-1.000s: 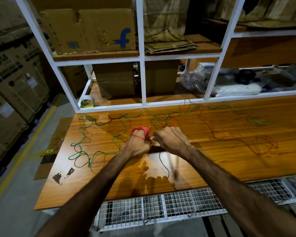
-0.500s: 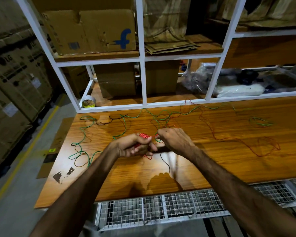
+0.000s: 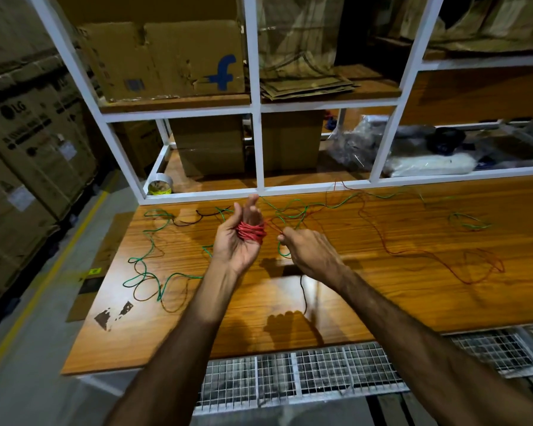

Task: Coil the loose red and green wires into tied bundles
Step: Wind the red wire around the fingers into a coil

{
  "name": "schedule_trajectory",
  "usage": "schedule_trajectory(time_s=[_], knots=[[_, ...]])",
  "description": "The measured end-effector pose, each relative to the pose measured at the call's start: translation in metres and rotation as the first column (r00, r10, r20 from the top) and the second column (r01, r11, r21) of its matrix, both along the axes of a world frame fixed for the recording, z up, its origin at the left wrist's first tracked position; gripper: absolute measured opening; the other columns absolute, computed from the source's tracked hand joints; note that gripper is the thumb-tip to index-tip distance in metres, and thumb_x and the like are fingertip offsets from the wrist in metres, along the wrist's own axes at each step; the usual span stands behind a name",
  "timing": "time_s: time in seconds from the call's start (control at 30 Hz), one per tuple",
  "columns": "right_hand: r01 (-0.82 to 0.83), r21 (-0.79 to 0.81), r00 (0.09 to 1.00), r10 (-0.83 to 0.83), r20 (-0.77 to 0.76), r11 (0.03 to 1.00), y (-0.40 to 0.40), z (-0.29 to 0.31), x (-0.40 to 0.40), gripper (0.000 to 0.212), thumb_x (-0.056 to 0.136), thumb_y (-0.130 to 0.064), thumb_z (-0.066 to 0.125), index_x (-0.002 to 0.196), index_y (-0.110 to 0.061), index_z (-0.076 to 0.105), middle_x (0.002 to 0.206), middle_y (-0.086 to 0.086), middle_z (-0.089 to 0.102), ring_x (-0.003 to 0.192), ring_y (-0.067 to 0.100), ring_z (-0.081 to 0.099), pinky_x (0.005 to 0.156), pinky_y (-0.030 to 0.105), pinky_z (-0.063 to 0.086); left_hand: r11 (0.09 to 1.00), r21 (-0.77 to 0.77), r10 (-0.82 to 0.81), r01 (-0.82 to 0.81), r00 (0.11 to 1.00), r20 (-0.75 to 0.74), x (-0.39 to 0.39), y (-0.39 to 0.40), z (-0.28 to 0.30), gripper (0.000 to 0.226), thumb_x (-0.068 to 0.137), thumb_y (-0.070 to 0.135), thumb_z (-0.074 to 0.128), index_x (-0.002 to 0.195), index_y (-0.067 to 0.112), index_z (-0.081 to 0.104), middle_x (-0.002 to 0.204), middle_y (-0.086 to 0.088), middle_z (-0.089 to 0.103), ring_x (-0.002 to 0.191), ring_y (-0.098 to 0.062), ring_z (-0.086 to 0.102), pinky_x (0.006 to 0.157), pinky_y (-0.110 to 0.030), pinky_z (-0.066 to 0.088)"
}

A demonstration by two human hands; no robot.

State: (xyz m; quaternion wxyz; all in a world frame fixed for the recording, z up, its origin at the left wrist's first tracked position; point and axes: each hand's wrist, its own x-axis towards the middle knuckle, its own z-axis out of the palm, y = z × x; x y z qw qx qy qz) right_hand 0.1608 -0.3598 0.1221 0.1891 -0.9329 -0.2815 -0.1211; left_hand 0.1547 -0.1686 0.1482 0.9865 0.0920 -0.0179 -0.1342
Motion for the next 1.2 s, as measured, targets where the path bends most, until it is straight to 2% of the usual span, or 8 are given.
schedule_trajectory(time_s=[0.27,0.4,0.5,0.6,0.7,0.93,1.03,1.2], knots=[[0.041,0.172,0.983,-0.009,-0.181,0.984,0.01,-0.005,-0.001,0.032,0.106,-0.031,0.043,0.082,-0.015,0.058,0.068,0.0,0.058,0.057,0.017,0.05,0.057,0.034,0.034,0.971,-0.037,0.221,-0.234,0.951,-0.217,0.016,-0.007,0.017,0.031,0.105,0.006,0.043,0.127,-0.007,0.062,0.126,-0.02,0.07,0.111,-0.025,0.071,0.085,-0.04,0.059],[0.031,0.194,0.971,0.017,-0.24,0.981,0.011,-0.001,-0.002,0.037,0.095,-0.029,0.035,0.088,-0.014,0.068,0.087,0.002,0.067,0.074,0.019,0.059,0.067,0.034,0.046,0.964,0.013,0.26,-0.264,0.941,-0.217,0.018,-0.006,0.016,0.031,0.105,0.004,0.044,0.128,-0.007,0.061,0.122,-0.021,0.071,0.116,-0.026,0.068,0.083,-0.039,0.062],[0.014,0.19,0.969,0.033,-0.244,0.982,0.009,-0.001,-0.001,0.04,0.093,-0.029,0.033,0.092,-0.013,0.07,0.095,0.005,0.069,0.081,0.022,0.062,0.075,0.037,0.052,0.936,0.202,0.323,-0.289,0.931,-0.167,0.024,-0.005,0.01,0.035,0.106,0.006,0.043,0.137,-0.004,0.056,0.133,-0.016,0.067,0.123,-0.023,0.065,0.108,-0.037,0.05],[-0.011,0.185,0.969,0.057,-0.241,0.983,0.008,0.004,0.0,0.04,0.092,-0.031,0.032,0.083,-0.013,0.066,0.083,0.003,0.068,0.071,0.02,0.058,0.068,0.039,0.051,0.746,0.569,0.417,-0.347,0.909,0.008,0.024,-0.012,-0.007,0.034,0.105,0.006,0.048,0.137,-0.003,0.054,0.136,-0.016,0.065,0.126,-0.025,0.063,0.114,-0.039,0.044],[-0.012,0.178,0.955,0.064,-0.29,0.984,0.011,0.01,0.005,0.039,0.094,-0.037,0.036,0.077,-0.015,0.064,0.072,0.001,0.067,0.065,0.021,0.059,0.064,0.039,0.05,0.338,0.893,0.354,-0.298,0.919,0.173,0.017,-0.019,-0.031,0.024,0.103,0.019,0.06,0.126,0.018,0.067,0.126,-0.001,0.073,0.119,-0.008,0.067,0.111,-0.04,0.045],[0.022,0.22,0.864,0.092,-0.495,0.975,0.003,0.023,0.008,0.033,0.108,-0.023,0.048,0.093,-0.01,0.075,0.08,-0.002,0.074,0.071,0.008,0.069,0.061,0.023,0.052,-0.095,0.977,0.077,-0.188,0.978,0.196,0.01,-0.021,-0.042,0.028,0.1,0.034,0.06,0.124,0.02,0.068,0.118,0.0,0.071,0.108,-0.019,0.066,0.097,-0.042,0.054],[-0.006,0.164,0.895,0.078,-0.438,0.986,-0.007,0.028,0.014,0.036,0.106,-0.034,0.054,0.081,-0.018,0.074,0.076,-0.004,0.075,0.072,0.009,0.071,0.069,0.033,0.056,0.064,0.989,-0.16,-0.134,0.977,0.142,-0.003,-0.018,-0.037,0.039,0.102,0.039,0.054,0.086,0.01,0.074,0.067,-0.017,0.069,0.058,-0.032,0.064,0.054,-0.045,0.055],[0.014,0.273,0.893,0.111,-0.437,0.962,-0.011,0.021,0.019,0.041,0.106,-0.037,0.055,0.075,-0.013,0.068,0.072,0.004,0.072,0.07,0.023,0.068,0.069,0.042,0.054,0.077,0.989,-0.386,-0.128,0.911,0.148,-0.01,-0.013,-0.028,0.028,0.097,0.024,0.067,0.075,0.009,0.075,0.056,-0.018,0.061,0.042,-0.024,0.051,0.045,-0.029,0.042]])
